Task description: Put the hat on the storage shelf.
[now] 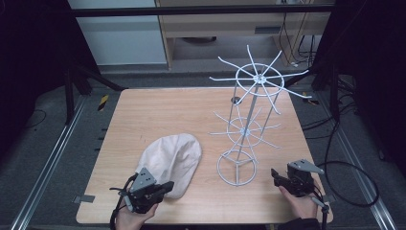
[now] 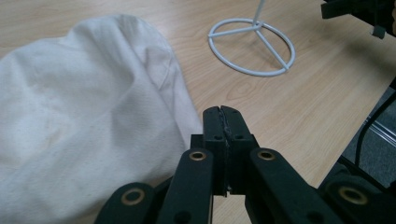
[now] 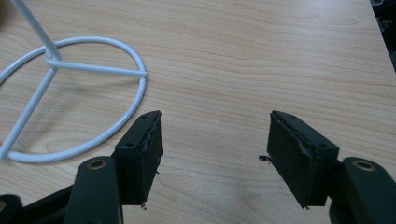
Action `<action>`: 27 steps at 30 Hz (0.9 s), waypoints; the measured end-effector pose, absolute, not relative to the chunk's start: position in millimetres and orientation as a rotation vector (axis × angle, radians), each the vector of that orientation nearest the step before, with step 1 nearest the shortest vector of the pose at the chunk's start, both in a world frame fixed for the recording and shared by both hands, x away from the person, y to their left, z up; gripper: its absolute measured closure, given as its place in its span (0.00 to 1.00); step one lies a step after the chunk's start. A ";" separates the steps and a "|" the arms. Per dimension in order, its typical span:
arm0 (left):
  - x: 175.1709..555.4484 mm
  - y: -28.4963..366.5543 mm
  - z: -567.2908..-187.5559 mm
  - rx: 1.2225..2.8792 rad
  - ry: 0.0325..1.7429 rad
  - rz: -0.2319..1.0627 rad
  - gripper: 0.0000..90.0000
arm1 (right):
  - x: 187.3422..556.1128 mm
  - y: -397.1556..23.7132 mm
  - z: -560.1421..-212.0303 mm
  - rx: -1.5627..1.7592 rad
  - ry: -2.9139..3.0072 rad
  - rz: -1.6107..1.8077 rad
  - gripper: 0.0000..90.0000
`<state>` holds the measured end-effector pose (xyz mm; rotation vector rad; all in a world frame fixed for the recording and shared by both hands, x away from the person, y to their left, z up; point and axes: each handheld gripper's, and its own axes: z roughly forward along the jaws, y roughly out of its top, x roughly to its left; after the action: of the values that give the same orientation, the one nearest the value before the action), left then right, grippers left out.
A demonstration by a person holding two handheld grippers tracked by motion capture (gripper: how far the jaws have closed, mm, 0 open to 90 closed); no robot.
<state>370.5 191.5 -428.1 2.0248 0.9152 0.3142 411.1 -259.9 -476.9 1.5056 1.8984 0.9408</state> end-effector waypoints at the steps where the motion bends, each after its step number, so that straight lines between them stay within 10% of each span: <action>1: 370.2 188.9 -430.3 2.036 0.911 0.311 0.99 | 411.1 -260.0 -476.9 1.506 1.899 0.940 0.40; 27: 375.7 224.3 -444.1 2.093 1.039 0.334 0.99 | 411.6 -260.7 -479.4 1.513 1.914 0.931 0.39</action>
<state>375.7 224.3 -444.1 2.0931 1.0385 0.3335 411.6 -260.7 -479.4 1.5133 1.9140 0.9315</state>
